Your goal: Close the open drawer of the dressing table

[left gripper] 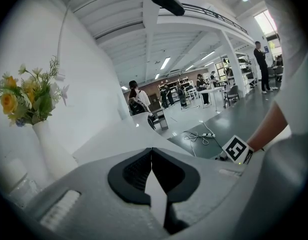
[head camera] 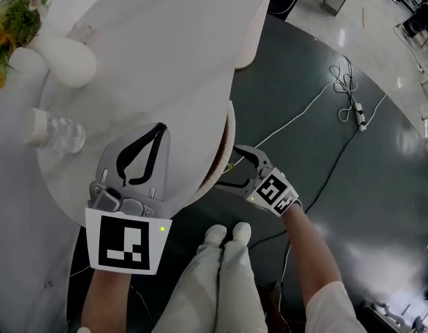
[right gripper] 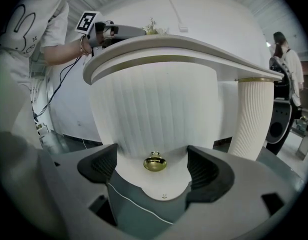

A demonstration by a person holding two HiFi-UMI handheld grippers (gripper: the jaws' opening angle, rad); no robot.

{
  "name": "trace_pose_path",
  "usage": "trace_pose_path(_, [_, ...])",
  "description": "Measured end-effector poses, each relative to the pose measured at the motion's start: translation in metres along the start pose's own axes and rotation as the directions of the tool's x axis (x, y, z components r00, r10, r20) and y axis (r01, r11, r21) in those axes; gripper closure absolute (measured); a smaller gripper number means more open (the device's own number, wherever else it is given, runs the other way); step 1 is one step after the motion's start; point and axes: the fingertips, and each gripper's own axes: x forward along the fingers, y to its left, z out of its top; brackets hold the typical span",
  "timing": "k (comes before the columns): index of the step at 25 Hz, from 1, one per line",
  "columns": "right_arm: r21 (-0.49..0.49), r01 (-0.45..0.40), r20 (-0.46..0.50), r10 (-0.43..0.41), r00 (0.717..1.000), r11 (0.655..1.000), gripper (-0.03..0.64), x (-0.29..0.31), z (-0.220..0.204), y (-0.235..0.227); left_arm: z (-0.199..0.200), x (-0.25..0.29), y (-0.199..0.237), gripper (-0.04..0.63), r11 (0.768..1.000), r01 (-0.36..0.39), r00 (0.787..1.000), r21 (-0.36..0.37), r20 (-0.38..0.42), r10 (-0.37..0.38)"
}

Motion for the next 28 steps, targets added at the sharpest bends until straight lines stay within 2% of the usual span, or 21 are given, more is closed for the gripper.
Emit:
trace_pose_path(18, [-0.037,0.014,0.128,-0.009,0.992,0.999,0.186,0.048,0.023,-0.003,-0.010,0.007,0.006,0.578,0.999,0.013,0.999,0.036,-0.053,-0.011])
trace_pose_path(28, [0.006,0.005,0.220,-0.006,0.975,1.000,0.186,0.072,0.034,-0.004,-0.017,0.006,0.014,0.578,0.997,0.024,0.998,0.068,-0.064,-0.019])
